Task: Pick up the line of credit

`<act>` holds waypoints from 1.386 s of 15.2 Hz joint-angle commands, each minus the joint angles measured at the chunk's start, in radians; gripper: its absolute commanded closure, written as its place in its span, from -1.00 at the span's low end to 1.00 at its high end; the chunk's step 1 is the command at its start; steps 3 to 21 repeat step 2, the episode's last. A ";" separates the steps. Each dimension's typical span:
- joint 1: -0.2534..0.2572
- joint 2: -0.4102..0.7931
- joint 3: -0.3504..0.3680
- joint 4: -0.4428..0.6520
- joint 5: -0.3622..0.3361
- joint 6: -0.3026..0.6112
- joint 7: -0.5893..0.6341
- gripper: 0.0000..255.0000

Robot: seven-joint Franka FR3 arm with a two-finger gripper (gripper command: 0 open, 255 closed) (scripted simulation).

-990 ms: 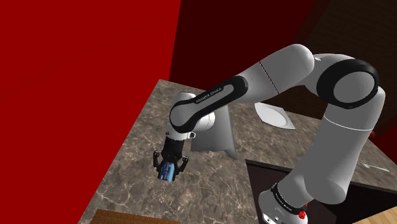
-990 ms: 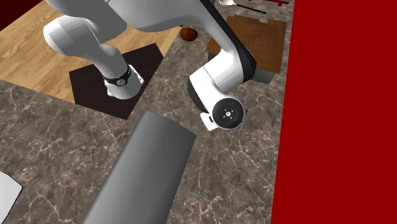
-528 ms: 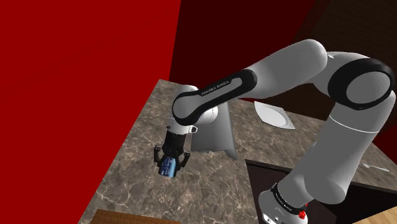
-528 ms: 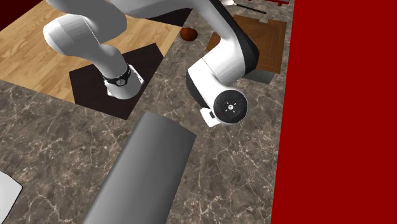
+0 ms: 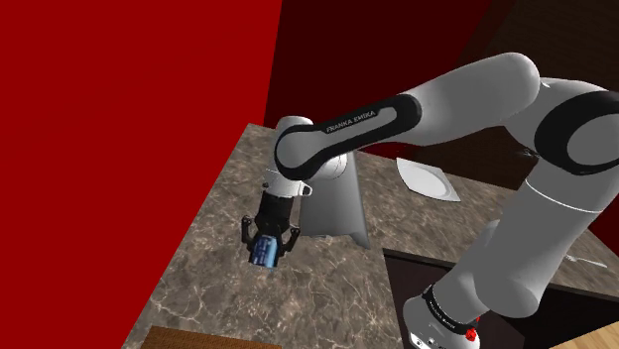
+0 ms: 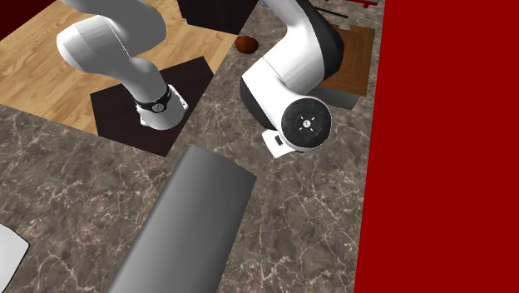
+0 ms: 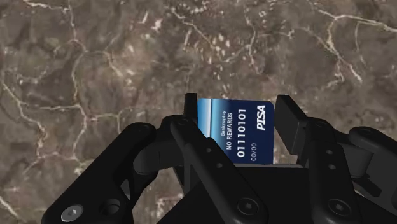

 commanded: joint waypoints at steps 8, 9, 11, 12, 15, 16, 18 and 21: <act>-0.002 -0.011 0.000 0.004 -0.001 -0.014 0.006 1.00; -0.002 -0.011 0.000 0.004 -0.001 -0.014 0.006 1.00; -0.002 -0.011 0.000 0.004 -0.001 -0.014 0.006 1.00; -0.002 -0.011 0.000 0.004 -0.001 -0.014 0.006 1.00; -0.002 -0.011 0.000 0.004 -0.001 -0.014 0.006 1.00; -0.002 -0.011 0.000 0.004 -0.001 -0.014 0.006 1.00; -0.002 -0.011 0.000 0.004 -0.001 -0.014 0.006 1.00; -0.002 -0.011 0.000 0.004 -0.001 -0.014 0.006 1.00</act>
